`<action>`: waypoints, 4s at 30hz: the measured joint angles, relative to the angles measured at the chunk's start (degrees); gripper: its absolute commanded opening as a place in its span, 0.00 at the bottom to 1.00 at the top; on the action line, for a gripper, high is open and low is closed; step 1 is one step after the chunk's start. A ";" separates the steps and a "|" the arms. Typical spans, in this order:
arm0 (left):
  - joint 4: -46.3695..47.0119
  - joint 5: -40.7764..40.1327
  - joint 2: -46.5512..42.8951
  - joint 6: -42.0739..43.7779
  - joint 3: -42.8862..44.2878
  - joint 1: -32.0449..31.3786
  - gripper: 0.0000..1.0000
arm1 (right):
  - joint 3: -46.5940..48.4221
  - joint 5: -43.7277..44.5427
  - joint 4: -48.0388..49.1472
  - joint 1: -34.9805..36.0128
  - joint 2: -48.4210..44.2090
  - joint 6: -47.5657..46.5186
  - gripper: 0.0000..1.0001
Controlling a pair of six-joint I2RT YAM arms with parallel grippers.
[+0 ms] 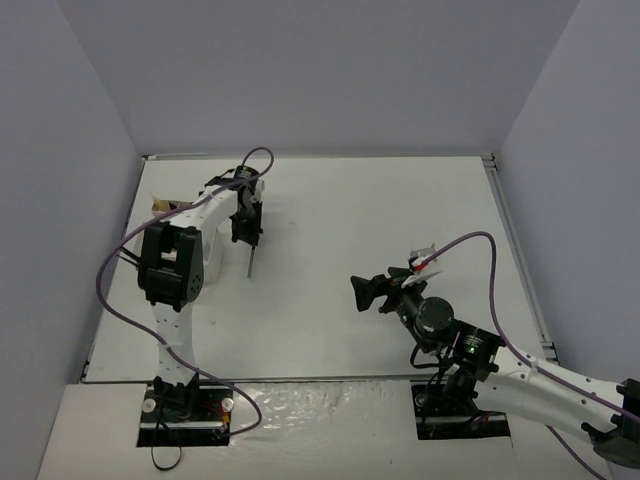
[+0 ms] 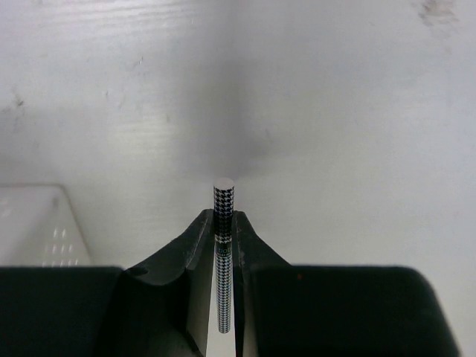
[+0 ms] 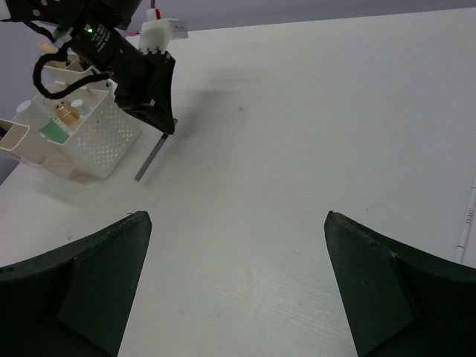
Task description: Organize the makeup
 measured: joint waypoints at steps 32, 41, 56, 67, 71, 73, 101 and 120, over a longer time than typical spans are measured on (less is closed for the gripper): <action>49.06 -21.87 -70.00 9.49 -54.07 11.57 0.00 | -0.31 0.02 -2.71 0.00 -7.56 -0.03 1.00; 52.07 -29.62 -71.55 8.08 -58.59 11.57 0.00 | -1.05 0.06 -2.77 0.00 -8.33 -0.13 1.00; 53.01 -35.10 -70.55 1.05 -60.94 11.57 0.43 | -1.22 0.72 -4.56 0.00 -11.63 -0.05 1.00; 45.43 -37.18 -71.47 -3.13 -59.59 11.33 0.84 | -0.15 6.87 -10.66 0.00 -9.43 3.52 0.98; 38.59 -35.90 -72.15 -3.41 -53.53 11.29 0.84 | 4.08 11.81 -16.79 -0.74 -5.14 7.77 0.96; 36.27 -34.34 -73.11 -3.38 -50.14 11.27 0.84 | 5.72 12.93 -18.54 -1.79 -3.31 9.21 0.95; 17.33 -3.63 -69.66 -3.45 -43.20 11.13 0.89 | 10.45 -15.05 -28.66 -47.45 24.65 12.37 0.61; 16.68 2.96 -70.01 -3.47 -44.41 11.13 0.89 | 14.92 -17.41 -18.98 -51.31 44.56 8.85 0.35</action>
